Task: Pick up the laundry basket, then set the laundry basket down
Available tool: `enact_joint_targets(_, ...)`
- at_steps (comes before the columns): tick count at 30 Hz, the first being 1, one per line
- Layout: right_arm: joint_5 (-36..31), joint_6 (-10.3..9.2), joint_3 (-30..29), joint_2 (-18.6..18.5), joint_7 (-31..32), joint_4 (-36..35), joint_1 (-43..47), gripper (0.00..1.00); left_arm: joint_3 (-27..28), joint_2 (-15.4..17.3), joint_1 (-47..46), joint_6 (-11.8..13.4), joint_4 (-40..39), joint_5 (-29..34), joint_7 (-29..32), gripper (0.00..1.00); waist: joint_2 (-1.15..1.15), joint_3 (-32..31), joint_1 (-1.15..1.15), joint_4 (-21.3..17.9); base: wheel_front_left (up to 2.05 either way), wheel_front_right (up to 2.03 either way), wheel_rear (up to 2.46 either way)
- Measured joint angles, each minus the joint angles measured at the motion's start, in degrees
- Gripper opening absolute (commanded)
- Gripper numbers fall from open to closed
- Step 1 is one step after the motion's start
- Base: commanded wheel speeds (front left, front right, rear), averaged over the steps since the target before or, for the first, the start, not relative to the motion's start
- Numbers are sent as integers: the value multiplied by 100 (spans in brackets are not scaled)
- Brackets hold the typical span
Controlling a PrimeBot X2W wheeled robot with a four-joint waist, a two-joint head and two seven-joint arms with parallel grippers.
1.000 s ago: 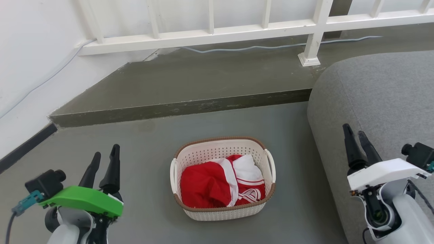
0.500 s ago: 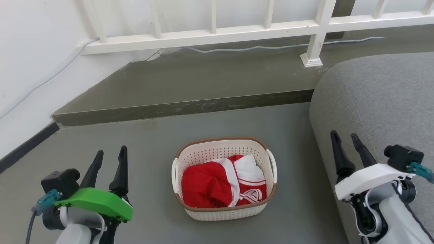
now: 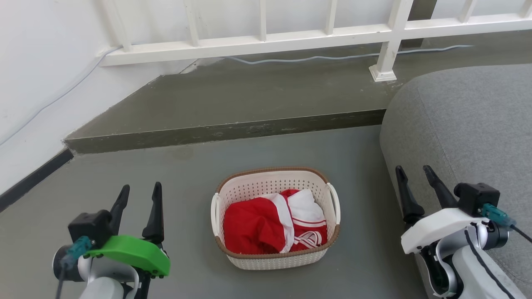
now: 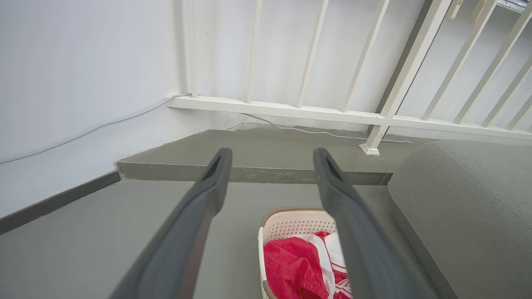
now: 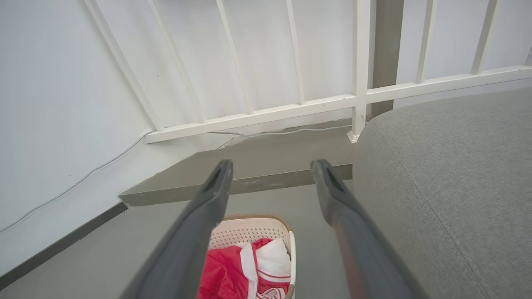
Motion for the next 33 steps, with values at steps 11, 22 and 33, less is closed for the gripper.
enact_joint_targets(11, -657, -176, 53, 10, -197, 63, 0, 100, -155, -5, 1, 138, 121, 626, -187, 100, 0, 8, 0, 18, 0, 0, 0)
enact_joint_targets(22, -873, -202, -30, 79, -256, 101, 1, 100, -156, -63, 5, 188, 214, 813, -241, 100, 0, 7, 0, 14, 0, 0, 0)
enact_joint_targets(33, -875, -238, -111, 97, -256, 130, 2, 100, -99, -91, 6, 194, 290, 812, -241, 100, 0, 11, 0, 11, 0, 0, 0)
